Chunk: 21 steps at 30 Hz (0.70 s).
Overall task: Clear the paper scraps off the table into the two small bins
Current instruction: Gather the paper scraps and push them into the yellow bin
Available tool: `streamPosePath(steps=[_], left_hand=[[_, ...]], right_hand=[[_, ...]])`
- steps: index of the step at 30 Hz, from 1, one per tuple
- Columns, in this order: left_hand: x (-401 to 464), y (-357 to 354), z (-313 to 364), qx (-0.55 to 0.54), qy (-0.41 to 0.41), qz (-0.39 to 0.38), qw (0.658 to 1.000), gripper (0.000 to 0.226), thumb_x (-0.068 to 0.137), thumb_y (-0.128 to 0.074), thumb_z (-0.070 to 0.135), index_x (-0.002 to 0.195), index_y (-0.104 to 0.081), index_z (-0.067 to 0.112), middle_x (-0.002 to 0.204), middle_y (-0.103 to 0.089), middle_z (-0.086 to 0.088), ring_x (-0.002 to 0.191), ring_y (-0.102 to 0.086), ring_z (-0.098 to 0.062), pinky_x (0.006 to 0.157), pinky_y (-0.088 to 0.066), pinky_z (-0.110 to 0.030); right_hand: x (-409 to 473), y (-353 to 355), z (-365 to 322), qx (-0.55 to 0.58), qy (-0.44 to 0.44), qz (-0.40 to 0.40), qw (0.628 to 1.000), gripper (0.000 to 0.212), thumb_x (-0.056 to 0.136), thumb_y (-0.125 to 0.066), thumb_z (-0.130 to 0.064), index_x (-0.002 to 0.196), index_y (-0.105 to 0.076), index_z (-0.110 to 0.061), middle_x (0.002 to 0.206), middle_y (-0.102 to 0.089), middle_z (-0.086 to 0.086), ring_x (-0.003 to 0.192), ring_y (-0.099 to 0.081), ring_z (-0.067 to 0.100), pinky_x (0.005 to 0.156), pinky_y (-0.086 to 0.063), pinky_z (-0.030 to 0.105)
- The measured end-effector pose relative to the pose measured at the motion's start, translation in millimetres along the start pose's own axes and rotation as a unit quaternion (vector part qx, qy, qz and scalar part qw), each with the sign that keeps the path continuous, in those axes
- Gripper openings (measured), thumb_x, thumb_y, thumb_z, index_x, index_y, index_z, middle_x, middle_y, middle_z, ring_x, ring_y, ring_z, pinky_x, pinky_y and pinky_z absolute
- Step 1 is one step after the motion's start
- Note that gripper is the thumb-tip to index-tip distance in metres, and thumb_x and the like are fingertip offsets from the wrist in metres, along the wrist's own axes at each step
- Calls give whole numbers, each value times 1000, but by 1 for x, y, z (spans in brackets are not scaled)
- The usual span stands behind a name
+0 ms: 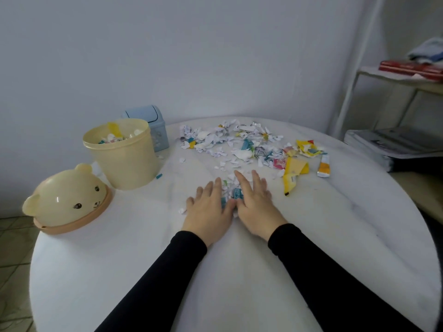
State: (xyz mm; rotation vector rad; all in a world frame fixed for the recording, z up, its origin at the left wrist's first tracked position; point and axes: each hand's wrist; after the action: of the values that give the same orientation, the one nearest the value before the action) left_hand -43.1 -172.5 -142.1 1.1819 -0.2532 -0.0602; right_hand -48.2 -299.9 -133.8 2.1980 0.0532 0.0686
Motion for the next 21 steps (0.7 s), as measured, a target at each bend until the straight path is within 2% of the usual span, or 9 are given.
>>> streamPosePath(steps=[3,6,7,9,11,16,18,21], left_hand=[[2,3,4,2,4,28,1000,65,95,-32,51,150,-9,25,158,-12,-2,145,-11,-21,112,-15,-45],[0,0,13,52,-28,52,997,71,85,-19,66,148,-8,35,158,-12,0,145,-11,-23,110,-17,-49],[0,-2,17,63,-32,35,997,73,82,-17,69,148,-8,37,158,-10,-1,145,-10,-24,110,-16,-50],[4,-7,22,68,-16,-20,997,69,87,-22,68,148,-7,39,159,-4,-2,146,-5,-25,110,-11,-53],[11,-5,17,66,4,-43,997,61,93,-26,58,148,-7,39,159,-3,-3,146,-4,-26,110,-9,-54],[10,15,-14,14,32,-19,999,55,96,-34,32,147,-14,39,158,-11,2,144,-11,-17,111,-9,-47],[9,17,-16,1,42,0,999,54,95,-34,33,146,-17,38,157,-14,3,143,-12,-16,111,-8,-47],[10,8,-4,11,30,2,999,56,95,-30,52,147,-17,36,158,-12,2,144,-10,-17,112,-9,-48]], right_hand=[[7,13,10,-17,61,32,998,65,91,-39,-7,148,-23,-33,160,-2,-3,148,3,24,116,0,49],[16,20,18,-16,106,145,984,46,93,-42,-10,136,-47,-25,147,-38,-4,138,-32,16,113,-25,47],[20,21,19,-3,119,168,979,40,94,-43,-12,131,-52,-22,139,-47,-3,131,-42,16,108,-32,45],[28,19,21,-8,138,173,975,34,94,-44,-16,125,-58,-19,129,-54,-1,122,-48,19,103,-39,42],[35,15,22,-26,152,154,976,33,94,-45,-20,123,-59,-19,128,-53,-1,122,-48,19,101,-40,44],[42,6,22,-72,165,111,977,34,96,-46,-24,128,-56,-24,140,-43,-4,135,-34,16,104,-34,45],[42,4,21,-110,151,103,977,36,99,-38,-28,134,-49,-28,147,-35,-6,141,-23,17,108,-29,46],[43,3,18,-123,106,51,985,42,102,-27,-36,144,-33,-32,158,-11,-9,147,6,22,113,-12,55]])
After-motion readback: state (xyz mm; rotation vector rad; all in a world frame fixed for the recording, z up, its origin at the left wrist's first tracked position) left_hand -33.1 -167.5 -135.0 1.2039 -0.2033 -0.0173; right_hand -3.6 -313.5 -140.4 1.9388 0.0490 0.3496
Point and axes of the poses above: each hand's wrist, its own x-axis towards the middle knuckle, its own y-axis out of the back of the hand, z = x × y
